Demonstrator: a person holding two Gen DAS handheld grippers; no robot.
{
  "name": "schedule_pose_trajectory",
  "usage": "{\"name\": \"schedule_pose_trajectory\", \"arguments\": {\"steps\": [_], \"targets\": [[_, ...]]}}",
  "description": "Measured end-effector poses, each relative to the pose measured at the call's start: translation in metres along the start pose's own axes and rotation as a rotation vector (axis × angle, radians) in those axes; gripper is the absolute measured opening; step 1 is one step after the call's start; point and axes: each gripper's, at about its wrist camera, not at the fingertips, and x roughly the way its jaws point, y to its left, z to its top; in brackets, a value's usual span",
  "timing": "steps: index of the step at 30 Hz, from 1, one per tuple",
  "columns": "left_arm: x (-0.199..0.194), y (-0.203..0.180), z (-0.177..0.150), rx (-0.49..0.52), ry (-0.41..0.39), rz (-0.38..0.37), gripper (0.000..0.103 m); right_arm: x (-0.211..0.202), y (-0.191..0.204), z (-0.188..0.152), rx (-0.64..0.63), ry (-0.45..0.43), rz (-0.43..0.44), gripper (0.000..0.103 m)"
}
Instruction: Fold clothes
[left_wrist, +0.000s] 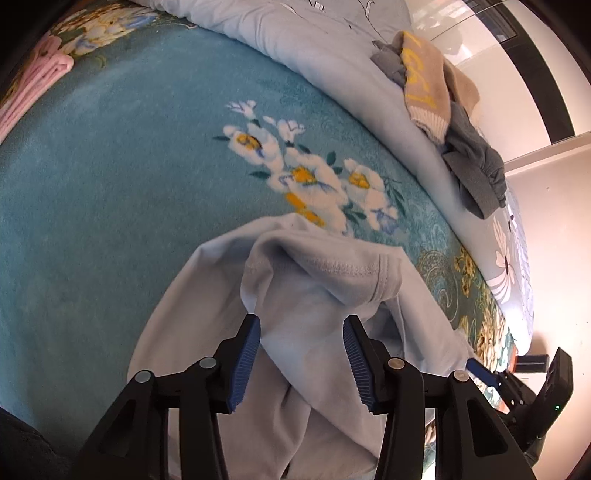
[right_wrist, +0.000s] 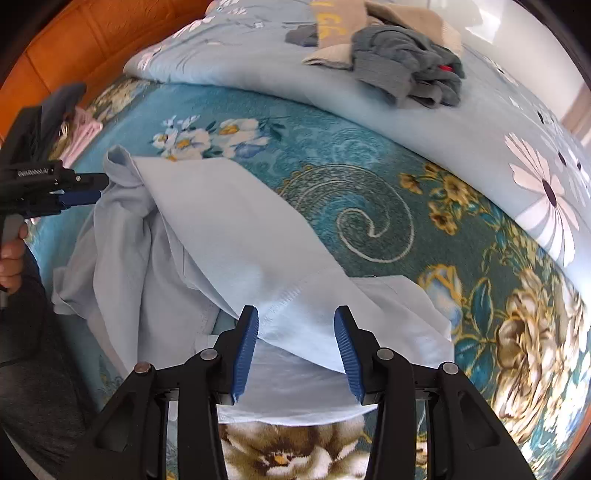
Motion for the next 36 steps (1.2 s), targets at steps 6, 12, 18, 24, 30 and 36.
{"name": "schedule_pose_trajectory", "arguments": {"steps": [6,12,18,24,30,36], "targets": [[0.004,0.025,-0.003,-0.119,0.013,-0.021,0.054,0.021,0.015,0.011,-0.131,0.014,-0.102,0.044],[0.008,0.032,0.001,-0.152,-0.001,-0.053,0.050,0.023,-0.020,0.060,-0.036,-0.062,-0.156,0.044],[0.008,0.022,0.004,-0.112,-0.004,-0.087,0.018,0.042,-0.082,0.117,0.337,-0.064,0.008,0.044],[0.007,0.016,0.007,-0.090,-0.010,-0.116,0.015,0.006,-0.096,0.099,0.445,-0.170,0.145,0.044],[0.018,0.020,0.007,-0.141,0.038,-0.161,0.017,0.016,-0.046,0.063,0.130,-0.063,0.072,0.044],[0.022,0.025,0.004,-0.203,0.067,-0.177,0.018,0.040,-0.008,0.051,-0.089,-0.024,-0.100,0.044]]}}
